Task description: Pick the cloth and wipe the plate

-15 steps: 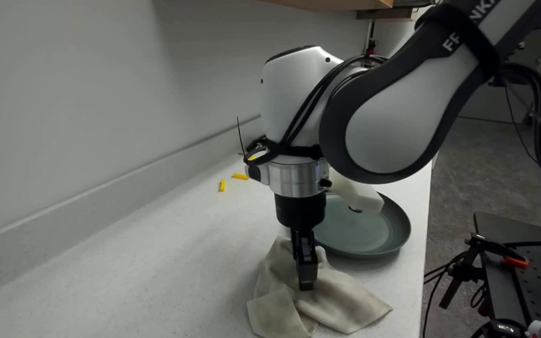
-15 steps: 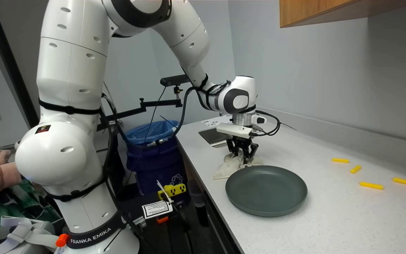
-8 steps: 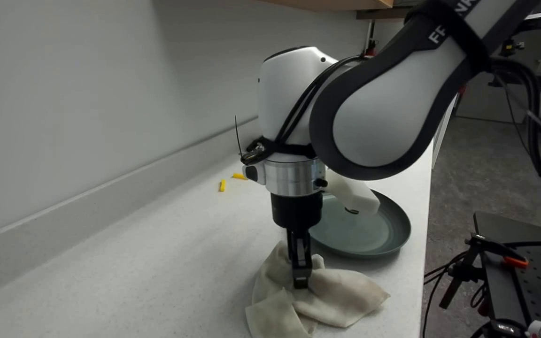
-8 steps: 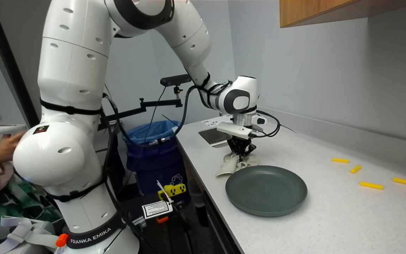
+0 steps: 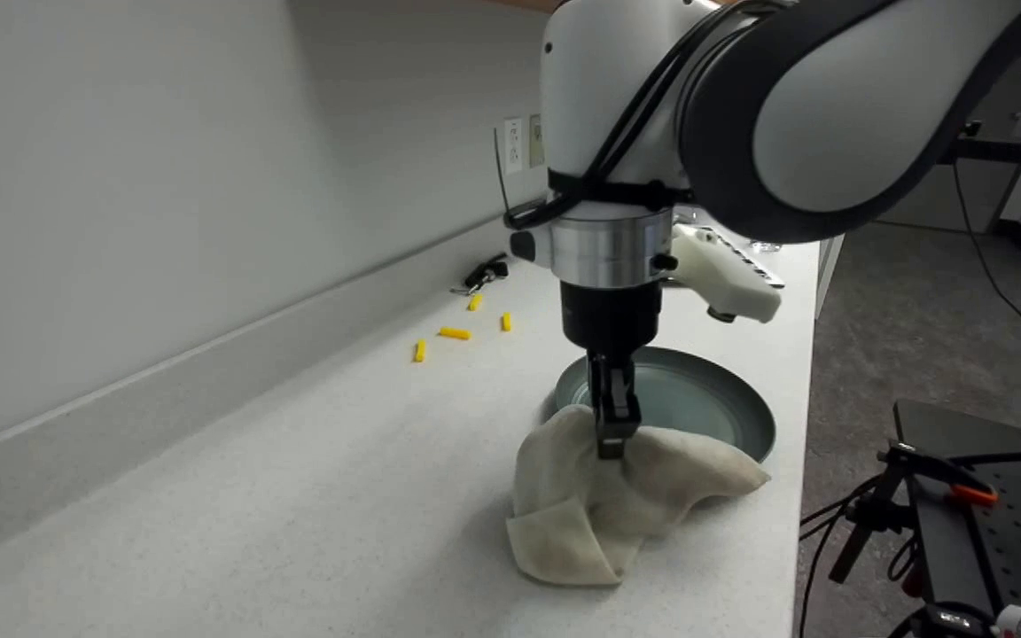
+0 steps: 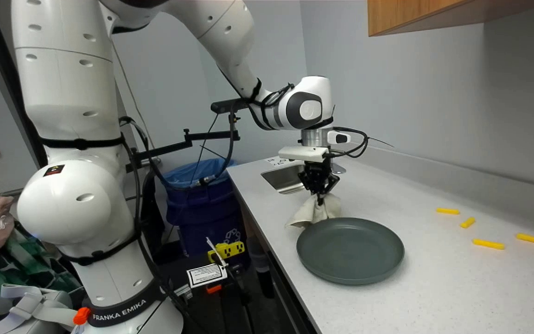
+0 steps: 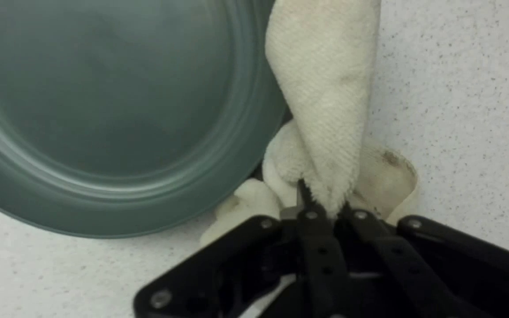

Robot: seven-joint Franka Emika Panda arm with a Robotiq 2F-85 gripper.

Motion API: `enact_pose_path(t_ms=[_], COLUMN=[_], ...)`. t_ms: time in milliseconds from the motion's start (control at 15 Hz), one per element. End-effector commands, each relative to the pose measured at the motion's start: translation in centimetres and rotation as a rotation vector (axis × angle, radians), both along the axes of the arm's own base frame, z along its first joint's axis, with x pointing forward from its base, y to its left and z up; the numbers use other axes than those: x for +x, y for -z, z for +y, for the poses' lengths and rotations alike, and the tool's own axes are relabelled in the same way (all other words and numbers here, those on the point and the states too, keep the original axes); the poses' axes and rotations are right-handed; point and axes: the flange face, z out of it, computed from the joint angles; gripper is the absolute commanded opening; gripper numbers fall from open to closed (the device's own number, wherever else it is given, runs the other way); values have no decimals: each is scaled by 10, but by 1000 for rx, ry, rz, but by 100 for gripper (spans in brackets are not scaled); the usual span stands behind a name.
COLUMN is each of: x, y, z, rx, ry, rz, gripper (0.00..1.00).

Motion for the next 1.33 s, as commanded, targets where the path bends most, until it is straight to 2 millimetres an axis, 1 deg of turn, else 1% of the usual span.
enact_pose_path(t_ms=[0, 133, 400, 600, 800, 933, 1000, 1133, 1200, 1267], x=[-29, -35, -40, -44, -55, -62, -65, -70, -70, -77], y=[-34, -47, -69, -78, -80, -75, -73, -62, -55, -54], z=[-29, -44, -76, -99, -117, -125, -125, -124, -122, -112], rx=[-11, 4, 29, 2, -44, -70, -74, -72, -67, -57], ry=[74, 124, 256, 353, 455, 512, 533, 552, 549, 540], rz=[-65, -113, -242, -308, -322, -309, -296, -250, -223, -203], gripper=[2, 2, 2, 2, 2, 2, 2, 2, 2, 2])
